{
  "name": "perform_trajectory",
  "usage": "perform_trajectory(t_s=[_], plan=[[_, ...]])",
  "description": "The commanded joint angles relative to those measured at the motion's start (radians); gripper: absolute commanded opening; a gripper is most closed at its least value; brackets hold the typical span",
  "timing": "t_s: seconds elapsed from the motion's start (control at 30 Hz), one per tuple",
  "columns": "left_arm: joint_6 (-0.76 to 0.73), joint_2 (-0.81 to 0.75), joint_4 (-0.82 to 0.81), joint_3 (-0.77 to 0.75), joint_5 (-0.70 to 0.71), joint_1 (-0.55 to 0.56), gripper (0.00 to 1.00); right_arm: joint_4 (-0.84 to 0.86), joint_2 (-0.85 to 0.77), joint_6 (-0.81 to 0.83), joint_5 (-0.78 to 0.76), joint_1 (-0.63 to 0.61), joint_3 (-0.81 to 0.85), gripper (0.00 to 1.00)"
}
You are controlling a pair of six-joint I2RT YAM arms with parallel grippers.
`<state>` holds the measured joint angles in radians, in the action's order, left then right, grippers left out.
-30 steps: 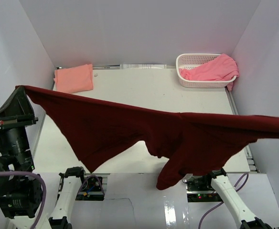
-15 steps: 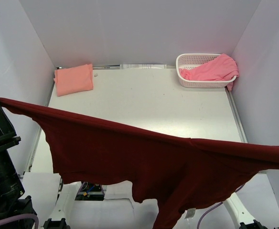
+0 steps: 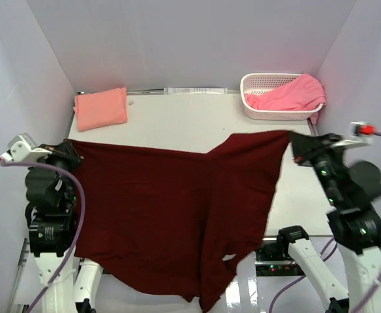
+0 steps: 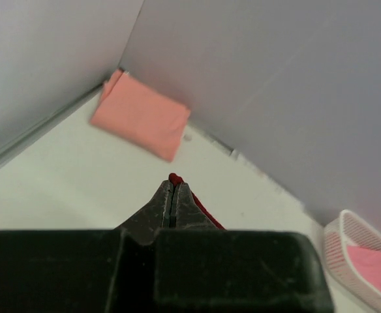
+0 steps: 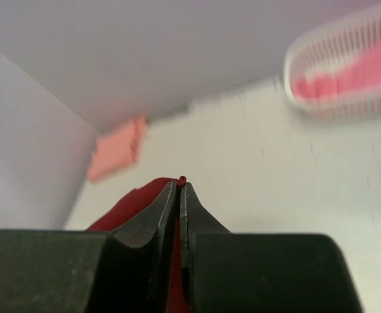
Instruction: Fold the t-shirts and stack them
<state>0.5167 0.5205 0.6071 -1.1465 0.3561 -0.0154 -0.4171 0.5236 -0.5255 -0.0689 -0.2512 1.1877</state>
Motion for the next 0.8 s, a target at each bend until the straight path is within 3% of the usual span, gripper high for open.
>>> perform_trajectory(t_s=[0.0, 0.13, 0.27, 0.37, 0.57, 0.77], plan=[[0.003, 0.025, 0.071, 0.040, 0.090, -0.001, 0.00, -0.200, -0.001, -0.126, 0.041, -0.003, -0.112, 0.08], [0.049, 0.102, 0.080, 0.151, 0.078, -0.001, 0.00, -0.181, 0.119, -0.110, 0.133, -0.003, -0.263, 0.08], [0.103, 0.232, -0.021, 0.307, 0.046, -0.001, 0.00, -0.100, 0.301, -0.055, 0.187, -0.003, -0.267, 0.08], [0.123, 0.347, -0.099, 0.338, 0.018, -0.001, 0.00, -0.085, 0.525, 0.014, 0.222, -0.005, -0.179, 0.08], [0.141, 0.614, -0.223, 0.311, 0.038, -0.001, 0.00, -0.048, 0.759, 0.122, 0.218, -0.006, -0.001, 0.08], [0.086, 0.855, -0.282, 0.165, 0.043, -0.001, 0.00, -0.066, 1.056, 0.203, 0.179, -0.007, 0.223, 0.08]])
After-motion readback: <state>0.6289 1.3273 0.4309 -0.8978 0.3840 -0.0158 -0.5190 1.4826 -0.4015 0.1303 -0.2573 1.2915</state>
